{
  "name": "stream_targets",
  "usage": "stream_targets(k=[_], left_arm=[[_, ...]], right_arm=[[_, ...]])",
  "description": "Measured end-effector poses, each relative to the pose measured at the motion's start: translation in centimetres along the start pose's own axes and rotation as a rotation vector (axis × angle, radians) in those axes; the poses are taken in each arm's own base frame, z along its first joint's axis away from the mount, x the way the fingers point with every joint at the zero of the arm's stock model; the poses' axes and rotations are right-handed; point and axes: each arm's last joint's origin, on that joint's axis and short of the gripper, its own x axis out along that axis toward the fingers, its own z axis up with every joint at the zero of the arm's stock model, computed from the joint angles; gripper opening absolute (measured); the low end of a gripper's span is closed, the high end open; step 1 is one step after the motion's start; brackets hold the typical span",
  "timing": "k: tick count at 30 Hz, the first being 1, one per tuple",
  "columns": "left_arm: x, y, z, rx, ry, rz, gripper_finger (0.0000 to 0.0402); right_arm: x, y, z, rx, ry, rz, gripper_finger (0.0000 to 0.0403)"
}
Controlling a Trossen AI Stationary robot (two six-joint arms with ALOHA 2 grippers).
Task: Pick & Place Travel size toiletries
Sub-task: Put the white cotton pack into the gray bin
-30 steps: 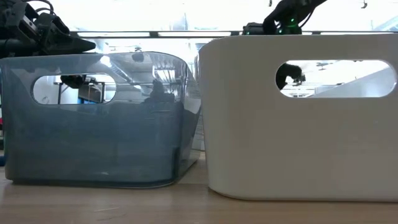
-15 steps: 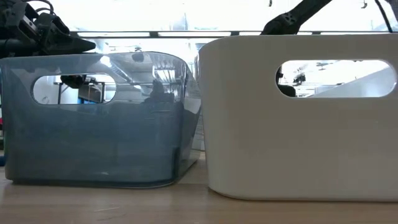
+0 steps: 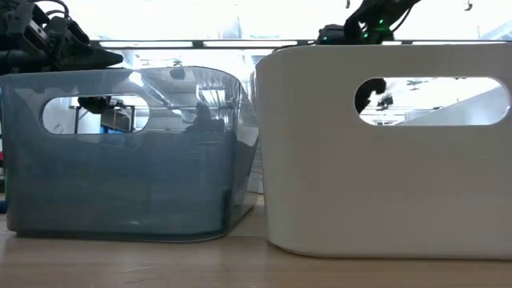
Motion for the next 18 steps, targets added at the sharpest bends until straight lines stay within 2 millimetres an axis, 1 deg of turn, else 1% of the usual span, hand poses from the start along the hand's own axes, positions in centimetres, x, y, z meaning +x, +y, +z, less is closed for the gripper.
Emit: stream_targets(k=[4,9,13,18], left_arm=[[0.0,0.0,0.0,0.0,0.0,0.0,0.0151],[0.0,0.0,0.0,0.0,0.0,0.0,0.0151],[0.0,0.0,0.0,0.0,0.0,0.0,0.0151],[0.0,0.0,0.0,0.0,0.0,0.0,0.0151]], right_arm=[[-1.0,0.2,-1.6,0.139,0.064,0.025,0.0136],[-0.7,1.3,-4.4,0.229,0.096,0.03,0.0163],[0.2,2.6,-6.9,0.29,0.123,0.033,0.0176],[1.9,3.1,-9.5,0.371,0.148,-0.004,0.0183]])
